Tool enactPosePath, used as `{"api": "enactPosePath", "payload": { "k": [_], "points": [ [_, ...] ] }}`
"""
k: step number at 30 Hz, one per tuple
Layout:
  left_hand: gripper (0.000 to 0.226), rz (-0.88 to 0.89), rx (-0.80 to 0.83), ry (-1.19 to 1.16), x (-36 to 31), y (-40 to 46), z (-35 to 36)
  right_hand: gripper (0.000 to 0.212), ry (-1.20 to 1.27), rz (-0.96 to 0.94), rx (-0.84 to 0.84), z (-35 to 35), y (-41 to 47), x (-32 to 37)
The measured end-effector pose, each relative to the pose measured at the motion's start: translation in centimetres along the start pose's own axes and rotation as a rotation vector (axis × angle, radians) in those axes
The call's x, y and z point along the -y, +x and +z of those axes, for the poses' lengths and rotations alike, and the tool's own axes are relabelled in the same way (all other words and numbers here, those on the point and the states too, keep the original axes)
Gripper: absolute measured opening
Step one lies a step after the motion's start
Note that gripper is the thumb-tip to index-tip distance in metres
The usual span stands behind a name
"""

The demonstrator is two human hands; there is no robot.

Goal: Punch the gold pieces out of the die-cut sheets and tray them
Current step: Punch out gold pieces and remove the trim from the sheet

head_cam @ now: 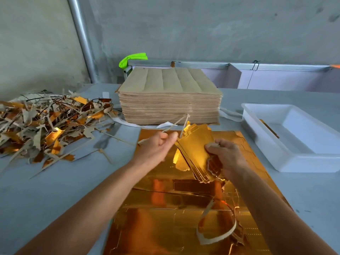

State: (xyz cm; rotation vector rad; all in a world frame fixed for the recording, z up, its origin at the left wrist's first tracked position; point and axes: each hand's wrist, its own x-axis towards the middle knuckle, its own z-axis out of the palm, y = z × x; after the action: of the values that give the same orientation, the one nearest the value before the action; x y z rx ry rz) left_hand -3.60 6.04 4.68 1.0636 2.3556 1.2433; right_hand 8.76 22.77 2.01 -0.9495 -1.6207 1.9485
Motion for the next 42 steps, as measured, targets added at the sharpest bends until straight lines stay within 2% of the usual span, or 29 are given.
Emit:
{"api": "enactPosePath", "payload": {
  "k": [2, 5, 8, 12, 15, 21, 25, 28, 31, 34, 35, 36, 38, 40, 42],
  "points": [
    [0.079, -0.077, 0.074, -0.152, -0.7, 0.1, 2.1, 0.008, 0.052, 0.017, 0.014, 1.1, -0.1, -0.1],
    [0.060, -0.191, -0.058, -0.433, -0.6, 0.3, 4.5, 0.013, 0.188, 0.075, -0.081, 2.0, -0.1, -0.5],
    [0.065, -0.285, -0.173, -0.564, -0.7, 0.6, 6.1, 0.023, 0.268, 0.121, -0.140, 2.6, -0.3, -0.8],
    [0.079, -0.299, -0.263, -0.613, -1.6, 1.0, 6.8, 0.034, 0.159, 0.107, -0.039, 3.9, -0.9, -1.6],
    [0.082, -0.304, -0.270, -0.630, -1.8, 1.3, 7.1, 0.042, 0.081, 0.096, -0.045, 4.4, -1.0, -1.9],
    [0.077, -0.252, -0.310, -0.638, -1.2, 1.4, 6.9, 0.030, 0.112, 0.163, -0.130, 3.1, -1.5, -0.7],
    [0.075, -0.238, -0.307, -0.639, -1.2, 1.1, 6.9, 0.037, 0.095, 0.084, -0.133, 3.0, -1.8, -0.3],
    [0.058, -0.199, -0.309, -0.645, -0.9, 1.1, 7.2, 0.036, -0.028, -0.010, -0.077, 3.2, -2.3, 0.0],
    [0.029, -0.198, -0.384, -0.625, -0.4, 1.4, 7.2, 0.019, -0.103, -0.060, -0.067, 2.8, -2.4, -0.2],
    [0.030, -0.229, -0.456, -0.595, 0.4, 1.9, 6.3, 0.026, -0.020, -0.047, -0.065, 2.1, -2.4, -0.1],
    [0.028, -0.238, -0.468, -0.573, 0.7, 2.0, 6.1, 0.030, -0.069, -0.052, -0.098, 1.8, -2.2, -0.1],
    [0.029, -0.244, -0.479, -0.560, 0.9, 2.1, 5.7, 0.033, -0.227, -0.078, -0.158, 1.5, -1.9, -0.1],
    [0.045, -0.262, -0.485, -0.564, 1.3, 2.2, 5.3, 0.033, -0.606, -0.163, -0.257, 1.0, -1.2, -0.1],
    [0.065, -0.316, -0.473, -0.584, 1.4, 2.1, 5.1, 0.031, -0.795, -0.210, -0.259, 1.0, -1.1, 0.0],
    [0.073, -0.370, -0.465, -0.626, 1.3, 2.3, 4.9, 0.027, -0.912, -0.272, -0.204, 1.6, -1.3, 0.1]
  ]
}}
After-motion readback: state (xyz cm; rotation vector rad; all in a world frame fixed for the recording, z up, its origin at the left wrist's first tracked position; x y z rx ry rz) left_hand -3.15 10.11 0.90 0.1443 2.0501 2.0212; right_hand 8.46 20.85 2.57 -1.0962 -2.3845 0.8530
